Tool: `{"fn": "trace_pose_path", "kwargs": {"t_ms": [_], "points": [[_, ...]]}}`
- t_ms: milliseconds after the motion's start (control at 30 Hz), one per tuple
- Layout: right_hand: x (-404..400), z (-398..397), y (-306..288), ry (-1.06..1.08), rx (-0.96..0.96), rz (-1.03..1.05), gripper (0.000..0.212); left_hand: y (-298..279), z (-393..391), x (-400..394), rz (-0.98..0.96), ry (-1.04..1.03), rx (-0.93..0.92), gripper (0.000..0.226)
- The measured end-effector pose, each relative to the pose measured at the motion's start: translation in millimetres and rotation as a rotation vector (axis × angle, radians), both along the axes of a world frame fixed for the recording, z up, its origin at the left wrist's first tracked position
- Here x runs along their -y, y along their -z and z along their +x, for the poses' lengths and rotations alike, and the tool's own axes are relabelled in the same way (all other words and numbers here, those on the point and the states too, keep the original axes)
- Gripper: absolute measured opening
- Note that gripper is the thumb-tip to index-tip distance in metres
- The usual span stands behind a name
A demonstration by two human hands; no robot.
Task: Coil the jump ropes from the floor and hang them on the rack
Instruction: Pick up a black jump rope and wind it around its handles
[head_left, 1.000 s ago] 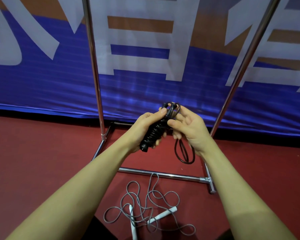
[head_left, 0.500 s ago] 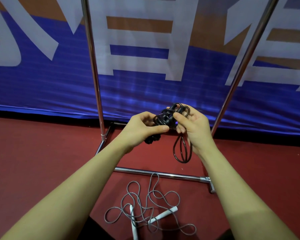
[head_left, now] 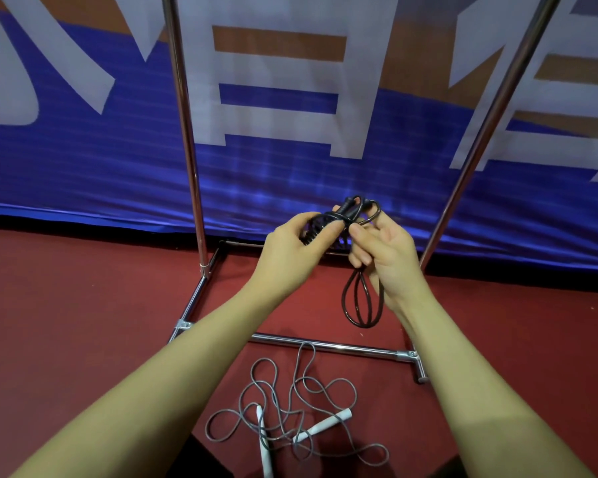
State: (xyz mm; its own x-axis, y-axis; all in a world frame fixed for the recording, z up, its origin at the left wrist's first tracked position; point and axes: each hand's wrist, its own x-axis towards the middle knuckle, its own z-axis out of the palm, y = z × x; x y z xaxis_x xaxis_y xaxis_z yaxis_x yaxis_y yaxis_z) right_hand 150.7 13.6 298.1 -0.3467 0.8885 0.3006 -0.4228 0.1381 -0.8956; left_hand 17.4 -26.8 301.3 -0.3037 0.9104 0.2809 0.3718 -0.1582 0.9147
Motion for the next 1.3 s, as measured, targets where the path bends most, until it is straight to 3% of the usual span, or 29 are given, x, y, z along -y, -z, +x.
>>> {"fn": "trace_pose_path", "kwargs": {"t_ms": [100,200,300,433,533,667,800,1000,1167,1300], "points": [[0.9,1.6,-3.2,-0.035,0.003,0.022,0.026,-7.0,0.2,-0.6,-0.104,0.056,0.337,0.034],[1.6,0.6,-5.3,-0.108,-0.029,-0.007,0.041,-12.1,-6.6,0.5,-0.148,0.204,0.554,0.048],[0.7,3.9,-8.7,-0.122,-0.044,-0.056,0.049,-14.8,-10.3,3.2,-0.243,0.409,0.668,0.053],[1.5,9.2,-13.3,-0.057,-0.012,-0.085,0.034,-13.6,-11.7,4.8,-0.371,0.547,0.75,0.05],[2.5,8.5,-11.6,-0.024,-0.011,-0.101,0.032,-13.5,-12.1,6.2,-0.386,0.558,0.71,0.045],[0.8,7.1,-10.5,0.038,0.017,-0.08,0.029,-11.3,-13.0,5.4,-0.276,0.392,0.625,0.032],[-1.9,6.3,-7.3,0.153,0.05,-0.095,0.025,-5.8,-10.3,4.3,-0.131,0.185,0.319,0.032],[3.2,-2.8,-4.4,0.206,0.105,-0.107,0.023,2.9,9.6,1.2,-0.197,0.003,-0.057,0.043],[4.5,-1.3,-8.1,0.174,0.178,-0.035,0.033,0.1,8.6,3.1,-0.207,-0.077,-0.069,0.057],[2.4,0.3,-6.0,0.146,0.213,0.041,0.04,-2.4,6.7,1.1,-0.266,-0.027,0.144,0.069]]}}
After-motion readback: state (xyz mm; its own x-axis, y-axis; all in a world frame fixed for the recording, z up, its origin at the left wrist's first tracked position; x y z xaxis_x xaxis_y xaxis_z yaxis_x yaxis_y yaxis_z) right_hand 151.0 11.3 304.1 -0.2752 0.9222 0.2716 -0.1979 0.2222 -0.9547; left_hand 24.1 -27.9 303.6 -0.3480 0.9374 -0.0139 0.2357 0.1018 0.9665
